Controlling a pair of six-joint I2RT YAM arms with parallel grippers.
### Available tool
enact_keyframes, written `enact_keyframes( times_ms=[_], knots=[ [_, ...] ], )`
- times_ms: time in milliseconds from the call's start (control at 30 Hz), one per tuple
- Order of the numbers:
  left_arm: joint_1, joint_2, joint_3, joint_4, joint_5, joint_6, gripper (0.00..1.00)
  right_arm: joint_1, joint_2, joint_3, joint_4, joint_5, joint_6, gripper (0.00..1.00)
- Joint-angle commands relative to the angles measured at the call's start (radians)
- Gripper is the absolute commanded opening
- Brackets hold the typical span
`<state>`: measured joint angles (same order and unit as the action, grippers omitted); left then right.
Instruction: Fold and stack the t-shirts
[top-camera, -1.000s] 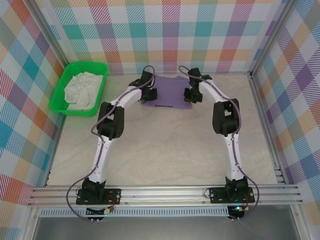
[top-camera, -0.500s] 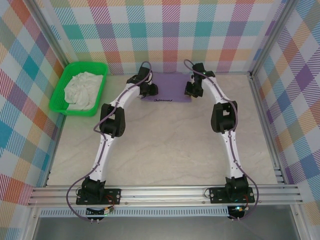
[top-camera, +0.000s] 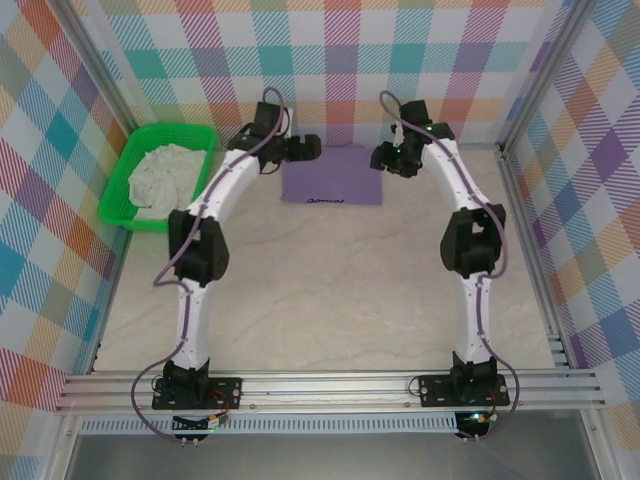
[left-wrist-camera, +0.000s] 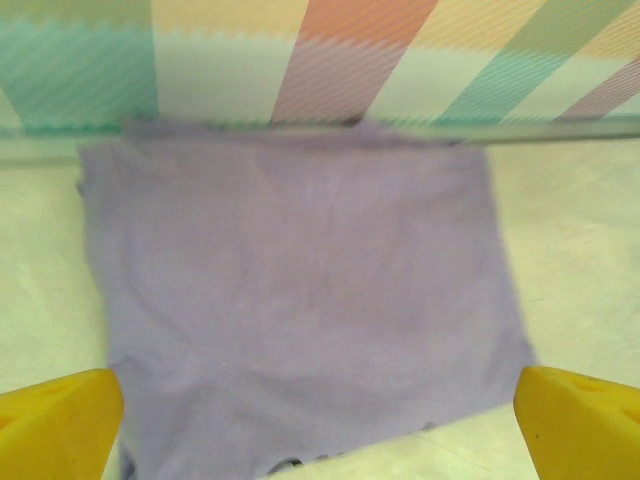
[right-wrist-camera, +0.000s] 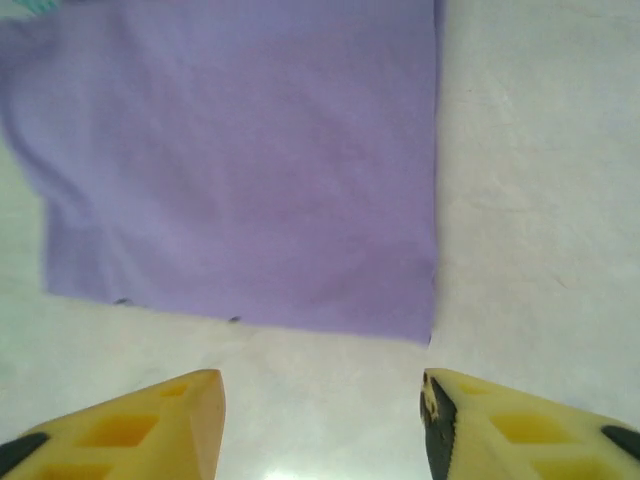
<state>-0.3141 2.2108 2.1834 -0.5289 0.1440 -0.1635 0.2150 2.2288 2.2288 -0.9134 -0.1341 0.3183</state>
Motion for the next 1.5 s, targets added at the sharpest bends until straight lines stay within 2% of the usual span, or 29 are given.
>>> enact_keyframes(
  times_ms=[0,33,233,367,500,667,800,900,1000,1067,1133,1167,1200,1267,1333,1400,1467],
  knots=[
    [0.009,-0.223,-0.165,0.114,-0.045,0.036,1.0,-0.007,-0.17,-0.18,0.072,-0.012,-0.019,0.93],
    [0.009,-0.279,-0.227,0.139,-0.059,0.042,1.0,-0.006,-0.218,-0.238,0.095,-0.008,-0.022,0.99],
    [0.01,-0.697,-0.758,0.387,-0.204,0.07,1.0,-0.006,-0.521,-0.622,0.239,0.072,-0.057,0.99],
    [0.011,-0.943,-1.104,0.514,-0.332,0.089,1.0,-0.008,-0.742,-0.95,0.424,0.153,-0.113,0.99],
    [0.012,-1.128,-1.389,0.652,-0.436,0.147,1.0,-0.011,-0.919,-1.243,0.645,0.184,-0.204,0.99],
    [0.012,-1.261,-1.694,0.865,-0.587,0.223,1.0,-0.012,-1.087,-1.581,0.984,0.209,-0.296,0.99],
    [0.021,-1.218,-1.871,1.088,-0.654,0.225,1.0,-0.019,-1.126,-1.754,1.151,0.261,-0.294,0.99],
    [0.035,-1.075,-1.971,1.351,-0.646,0.239,1.0,-0.022,-1.118,-1.86,1.306,0.297,-0.301,0.99],
    [0.038,-0.881,-1.978,1.554,-0.665,0.285,1.0,-0.035,-1.102,-1.98,1.531,0.317,-0.314,0.99],
    [0.051,-0.795,-1.967,1.639,-0.598,0.297,1.0,-0.042,-1.113,-2.024,1.639,0.31,-0.348,0.99],
    [0.062,-0.692,-1.926,1.65,-0.571,0.301,1.0,-0.059,-1.101,-2.057,1.729,0.308,-0.365,0.99],
    [0.071,-0.644,-1.921,1.722,-0.552,0.32,0.99,-0.077,-1.093,-2.066,1.76,0.277,-0.37,0.99],
    [0.076,-0.66,-1.926,1.697,-0.543,0.303,1.0,-0.092,-1.079,-2.069,1.783,0.245,-0.375,0.99],
    [0.141,-0.689,-1.914,1.598,-0.429,0.244,1.0,-0.113,-1.028,-2.068,1.85,0.198,-0.385,0.99],
    [0.166,-0.599,-1.886,1.677,-0.387,0.249,1.0,-0.129,-0.959,-2.06,1.932,0.164,-0.388,0.99],
    [0.177,-0.653,-1.808,1.427,-0.332,0.236,1.0,-0.144,-0.846,-2.041,2.018,0.128,-0.381,0.99],
    [0.217,-0.632,-1.782,1.416,-0.282,0.212,1.0,-0.146,-0.69,-2.02,2.147,0.133,-0.379,0.99]
  ],
)
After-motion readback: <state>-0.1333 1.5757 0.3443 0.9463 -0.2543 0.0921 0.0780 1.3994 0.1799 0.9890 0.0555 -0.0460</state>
